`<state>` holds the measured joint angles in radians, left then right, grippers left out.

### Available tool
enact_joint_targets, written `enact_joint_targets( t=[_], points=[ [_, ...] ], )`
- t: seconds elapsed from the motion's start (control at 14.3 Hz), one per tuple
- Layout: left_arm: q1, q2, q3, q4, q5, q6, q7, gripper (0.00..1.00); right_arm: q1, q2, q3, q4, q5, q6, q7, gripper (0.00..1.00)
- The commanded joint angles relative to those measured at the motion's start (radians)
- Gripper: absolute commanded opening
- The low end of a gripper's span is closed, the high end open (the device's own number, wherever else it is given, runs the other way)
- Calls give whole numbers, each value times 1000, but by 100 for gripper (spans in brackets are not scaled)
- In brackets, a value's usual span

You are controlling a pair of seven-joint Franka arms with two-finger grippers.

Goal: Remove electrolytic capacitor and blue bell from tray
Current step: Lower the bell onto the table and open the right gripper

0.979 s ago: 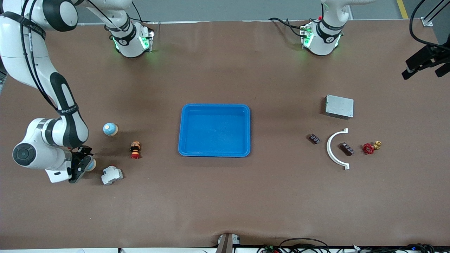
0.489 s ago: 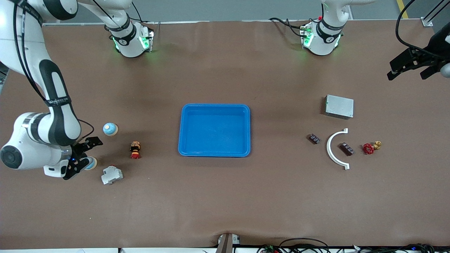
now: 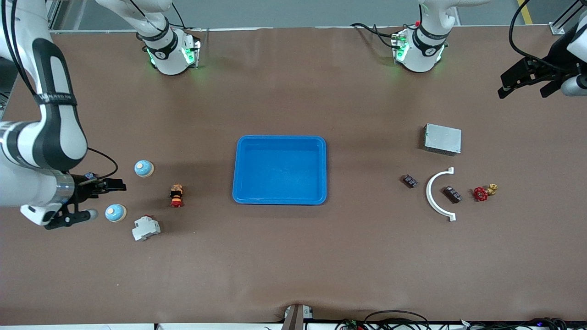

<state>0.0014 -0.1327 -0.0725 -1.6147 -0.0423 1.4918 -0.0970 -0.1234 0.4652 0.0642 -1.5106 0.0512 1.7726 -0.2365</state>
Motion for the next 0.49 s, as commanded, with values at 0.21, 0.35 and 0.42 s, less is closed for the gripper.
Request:
enact_joint_targets(
  t=[0.21, 0.35, 0.42],
  points=[
    [11, -25, -38, -19, 10, 2, -35, 100, 51, -206, -15, -40, 19, -154, 236, 100],
    [11, -25, -38, -17, 13, -1, -35, 100, 54, -270, -18, -42, 19, -188, 301, 100],
    [9, -25, -38, -16, 13, -2, -35, 100, 50, -322, -20, -46, 19, -182, 301, 100]
  ],
)
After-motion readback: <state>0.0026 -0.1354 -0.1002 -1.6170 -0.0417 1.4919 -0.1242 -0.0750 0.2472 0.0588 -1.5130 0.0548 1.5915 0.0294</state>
